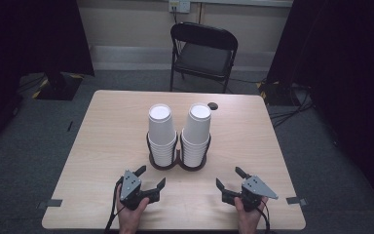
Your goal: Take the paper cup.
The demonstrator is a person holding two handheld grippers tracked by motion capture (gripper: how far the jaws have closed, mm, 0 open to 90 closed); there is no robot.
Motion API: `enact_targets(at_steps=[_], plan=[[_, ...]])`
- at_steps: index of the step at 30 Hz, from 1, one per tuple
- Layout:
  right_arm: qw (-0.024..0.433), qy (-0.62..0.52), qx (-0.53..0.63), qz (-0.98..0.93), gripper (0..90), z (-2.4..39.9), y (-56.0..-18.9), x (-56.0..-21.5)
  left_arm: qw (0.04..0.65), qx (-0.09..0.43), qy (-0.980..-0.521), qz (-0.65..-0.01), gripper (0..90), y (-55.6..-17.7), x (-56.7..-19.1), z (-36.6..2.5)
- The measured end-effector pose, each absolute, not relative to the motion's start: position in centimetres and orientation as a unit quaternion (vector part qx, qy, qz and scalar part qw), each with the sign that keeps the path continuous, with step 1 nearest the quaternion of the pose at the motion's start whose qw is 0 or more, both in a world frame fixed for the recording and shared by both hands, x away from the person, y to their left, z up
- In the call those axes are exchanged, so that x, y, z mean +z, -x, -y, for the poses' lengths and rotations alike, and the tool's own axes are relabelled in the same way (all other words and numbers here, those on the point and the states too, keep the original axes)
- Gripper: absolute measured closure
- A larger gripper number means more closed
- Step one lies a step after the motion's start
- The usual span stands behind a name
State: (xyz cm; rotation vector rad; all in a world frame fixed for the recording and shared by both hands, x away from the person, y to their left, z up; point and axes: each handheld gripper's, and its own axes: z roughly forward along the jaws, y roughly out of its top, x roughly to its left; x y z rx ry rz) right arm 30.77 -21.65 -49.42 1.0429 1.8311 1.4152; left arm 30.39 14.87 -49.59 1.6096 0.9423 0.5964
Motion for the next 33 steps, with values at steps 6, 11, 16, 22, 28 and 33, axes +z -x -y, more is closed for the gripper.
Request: enact_targets(at_steps=[6,11,16,22,28,33], plan=[[0.298,-0.404,0.526,-0.686,14.8,21.6,-30.9,-49.4,0.562,0.247,-0.681,-0.399,16.1,-30.3,-49.4,-15.0],[0.307,-0.414,0.524,-0.678,15.7,21.4,-30.8,-49.4,0.563,0.241,-0.685,-0.394,17.1,-30.2,-49.2,-15.0],[0.297,-0.415,0.531,-0.676,18.2,21.4,-30.9,-49.4,0.564,0.247,-0.688,-0.383,17.5,-29.7,-48.5,-15.1],[0.300,-0.418,0.529,-0.675,15.5,21.4,-30.8,-49.4,0.574,0.242,-0.690,-0.370,17.5,-29.4,-47.8,-15.1],[0.295,-0.418,0.532,-0.675,15.0,21.4,-30.9,-49.4,0.567,0.237,-0.705,-0.353,17.5,-29.5,-47.2,-14.5],[0.289,-0.418,0.530,-0.678,15.0,21.4,-31.0,-49.4,0.573,0.220,-0.712,-0.341,20.8,-30.1,-46.6,-14.0]])
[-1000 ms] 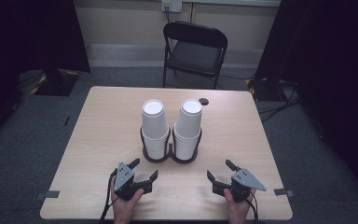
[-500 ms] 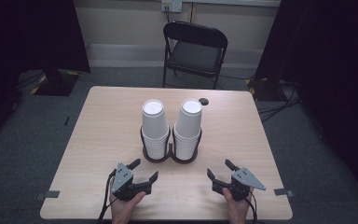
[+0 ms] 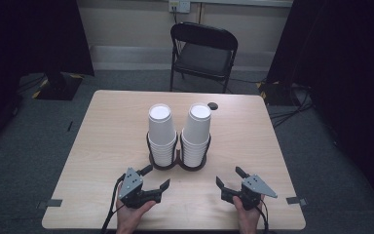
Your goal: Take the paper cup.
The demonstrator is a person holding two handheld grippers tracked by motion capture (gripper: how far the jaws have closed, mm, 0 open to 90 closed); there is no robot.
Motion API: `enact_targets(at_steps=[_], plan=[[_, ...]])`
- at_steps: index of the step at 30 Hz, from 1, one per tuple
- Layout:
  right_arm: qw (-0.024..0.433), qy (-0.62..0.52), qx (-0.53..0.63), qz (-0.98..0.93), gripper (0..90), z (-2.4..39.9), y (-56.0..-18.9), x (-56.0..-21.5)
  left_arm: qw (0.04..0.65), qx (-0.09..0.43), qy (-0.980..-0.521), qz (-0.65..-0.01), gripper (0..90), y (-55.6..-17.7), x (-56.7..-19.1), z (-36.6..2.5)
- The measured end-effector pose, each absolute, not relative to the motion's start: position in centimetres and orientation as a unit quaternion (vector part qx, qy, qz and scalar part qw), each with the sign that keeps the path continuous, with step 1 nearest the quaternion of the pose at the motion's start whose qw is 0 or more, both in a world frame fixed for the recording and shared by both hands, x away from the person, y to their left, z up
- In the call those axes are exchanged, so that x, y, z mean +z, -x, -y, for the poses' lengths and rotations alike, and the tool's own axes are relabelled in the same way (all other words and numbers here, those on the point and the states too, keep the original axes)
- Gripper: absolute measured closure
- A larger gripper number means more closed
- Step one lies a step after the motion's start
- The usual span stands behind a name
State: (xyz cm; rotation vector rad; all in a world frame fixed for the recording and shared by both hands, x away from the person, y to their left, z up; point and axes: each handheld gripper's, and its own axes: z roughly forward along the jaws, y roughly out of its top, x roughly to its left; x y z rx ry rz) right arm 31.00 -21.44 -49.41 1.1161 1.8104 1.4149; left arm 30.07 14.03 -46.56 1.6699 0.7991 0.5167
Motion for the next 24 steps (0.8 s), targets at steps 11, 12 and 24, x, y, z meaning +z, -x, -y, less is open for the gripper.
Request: enact_targets(at_steps=[11,12,24], plan=[[0.280,-0.411,0.530,-0.687,15.1,21.4,-31.1,-49.4,0.572,0.227,-0.720,-0.322,20.0,-30.7,-45.1,-13.1],[0.281,-0.412,0.530,-0.686,15.2,21.4,-31.1,-49.4,0.570,0.228,-0.724,-0.314,19.9,-30.9,-44.9,-13.0],[0.279,-0.411,0.530,-0.687,15.6,21.4,-31.1,-49.4,0.573,0.221,-0.734,-0.289,19.7,-31.5,-43.5,-11.9]])
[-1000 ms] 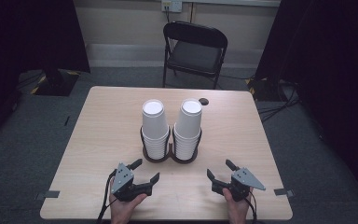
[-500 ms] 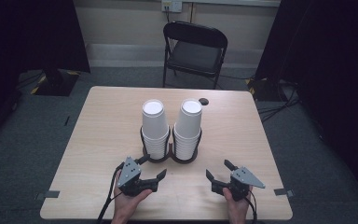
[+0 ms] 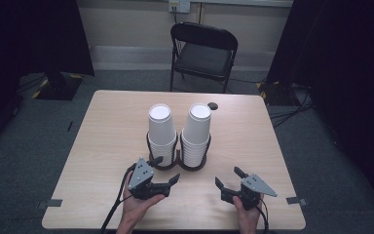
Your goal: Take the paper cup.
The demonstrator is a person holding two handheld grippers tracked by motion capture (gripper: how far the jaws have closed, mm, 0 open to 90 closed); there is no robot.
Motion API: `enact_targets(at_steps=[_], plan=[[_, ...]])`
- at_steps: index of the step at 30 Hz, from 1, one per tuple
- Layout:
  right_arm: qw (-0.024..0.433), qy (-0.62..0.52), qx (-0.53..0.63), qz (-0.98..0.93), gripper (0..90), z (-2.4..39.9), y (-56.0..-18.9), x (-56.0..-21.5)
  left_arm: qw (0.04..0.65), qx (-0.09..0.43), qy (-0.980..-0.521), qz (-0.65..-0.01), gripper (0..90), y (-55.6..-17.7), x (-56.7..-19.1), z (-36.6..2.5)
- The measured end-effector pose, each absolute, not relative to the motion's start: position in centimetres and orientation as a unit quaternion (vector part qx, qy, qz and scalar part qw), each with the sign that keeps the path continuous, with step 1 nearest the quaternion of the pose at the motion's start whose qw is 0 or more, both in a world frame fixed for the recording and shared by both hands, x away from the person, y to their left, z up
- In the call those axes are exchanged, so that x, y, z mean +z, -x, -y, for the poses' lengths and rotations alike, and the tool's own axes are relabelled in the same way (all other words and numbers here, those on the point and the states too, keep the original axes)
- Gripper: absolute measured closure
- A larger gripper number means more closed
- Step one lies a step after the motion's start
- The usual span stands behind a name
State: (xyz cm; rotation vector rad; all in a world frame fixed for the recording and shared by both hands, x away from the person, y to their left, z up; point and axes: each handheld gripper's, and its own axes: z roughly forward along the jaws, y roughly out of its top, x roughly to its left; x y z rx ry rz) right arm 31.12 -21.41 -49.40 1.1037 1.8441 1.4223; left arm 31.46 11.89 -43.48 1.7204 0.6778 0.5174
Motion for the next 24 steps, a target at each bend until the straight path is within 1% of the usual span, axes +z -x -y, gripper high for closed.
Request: enact_targets(at_steps=[5,8,9,11,20,24], plan=[[0.280,-0.410,0.529,-0.689,15.7,21.3,-31.1,-49.4,0.576,0.225,-0.734,-0.281,19.7,-31.8,-42.5,-11.4],[0.280,-0.409,0.528,-0.689,15.7,21.3,-31.1,-49.4,0.573,0.217,-0.738,-0.281,19.8,-32.2,-42.0,-11.3],[0.281,-0.411,0.528,-0.688,15.2,21.3,-31.1,-49.4,0.575,0.217,-0.738,-0.279,21.8,-32.2,-41.9,-11.2],[0.281,-0.412,0.529,-0.687,14.9,21.3,-31.1,-49.4,0.574,0.215,-0.740,-0.275,22.1,-32.4,-41.7,-11.1],[0.282,-0.410,0.528,-0.688,14.9,21.3,-31.1,-49.4,0.584,0.219,-0.733,-0.272,21.8,-32.8,-40.3,-10.6],[0.283,-0.411,0.528,-0.688,14.9,21.3,-31.1,-49.4,0.588,0.218,-0.731,-0.269,20.4,-33.2,-39.5,-10.4]])
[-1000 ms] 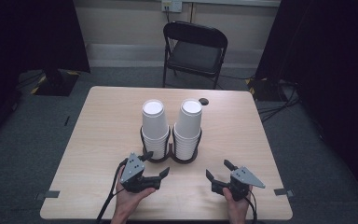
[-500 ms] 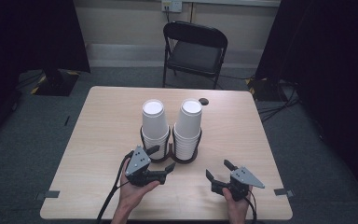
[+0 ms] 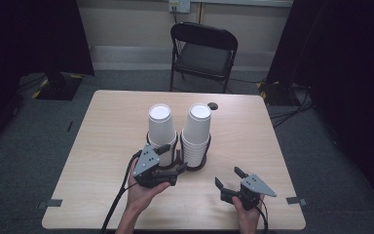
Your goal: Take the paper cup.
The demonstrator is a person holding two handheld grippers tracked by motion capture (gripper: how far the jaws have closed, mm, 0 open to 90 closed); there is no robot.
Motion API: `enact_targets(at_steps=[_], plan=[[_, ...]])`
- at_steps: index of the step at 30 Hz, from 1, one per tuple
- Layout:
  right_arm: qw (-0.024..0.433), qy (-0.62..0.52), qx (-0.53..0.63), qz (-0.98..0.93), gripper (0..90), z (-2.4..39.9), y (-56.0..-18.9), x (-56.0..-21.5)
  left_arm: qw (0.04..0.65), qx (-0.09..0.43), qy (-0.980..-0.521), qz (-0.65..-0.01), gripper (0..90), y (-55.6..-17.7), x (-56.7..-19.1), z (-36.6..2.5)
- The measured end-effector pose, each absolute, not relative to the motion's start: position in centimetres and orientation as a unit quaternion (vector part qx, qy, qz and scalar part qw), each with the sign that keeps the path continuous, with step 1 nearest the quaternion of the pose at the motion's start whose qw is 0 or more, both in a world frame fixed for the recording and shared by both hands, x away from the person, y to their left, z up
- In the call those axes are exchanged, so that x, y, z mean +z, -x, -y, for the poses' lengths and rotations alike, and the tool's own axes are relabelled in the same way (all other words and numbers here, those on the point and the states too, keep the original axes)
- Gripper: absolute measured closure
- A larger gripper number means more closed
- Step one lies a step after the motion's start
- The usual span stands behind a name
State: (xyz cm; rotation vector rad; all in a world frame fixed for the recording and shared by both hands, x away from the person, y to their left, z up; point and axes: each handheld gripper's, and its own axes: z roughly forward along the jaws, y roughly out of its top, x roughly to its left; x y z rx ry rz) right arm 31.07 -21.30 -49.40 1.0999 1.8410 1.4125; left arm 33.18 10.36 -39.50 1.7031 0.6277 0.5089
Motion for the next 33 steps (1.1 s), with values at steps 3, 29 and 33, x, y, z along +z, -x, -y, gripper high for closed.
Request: enact_targets(at_steps=[3,29,33], plan=[[0.282,-0.411,0.528,-0.688,14.9,21.3,-31.1,-49.4,0.584,0.220,-0.736,-0.263,19.2,-33.5,-39.1,-10.1],[0.287,-0.406,0.525,-0.691,14.9,21.2,-31.0,-49.4,0.579,0.208,-0.741,-0.272,17.2,-36.3,-35.6,-8.1],[0.287,-0.408,0.525,-0.690,14.9,21.2,-31.0,-49.4,0.584,0.210,-0.736,-0.271,17.3,-36.6,-34.7,-7.7]])
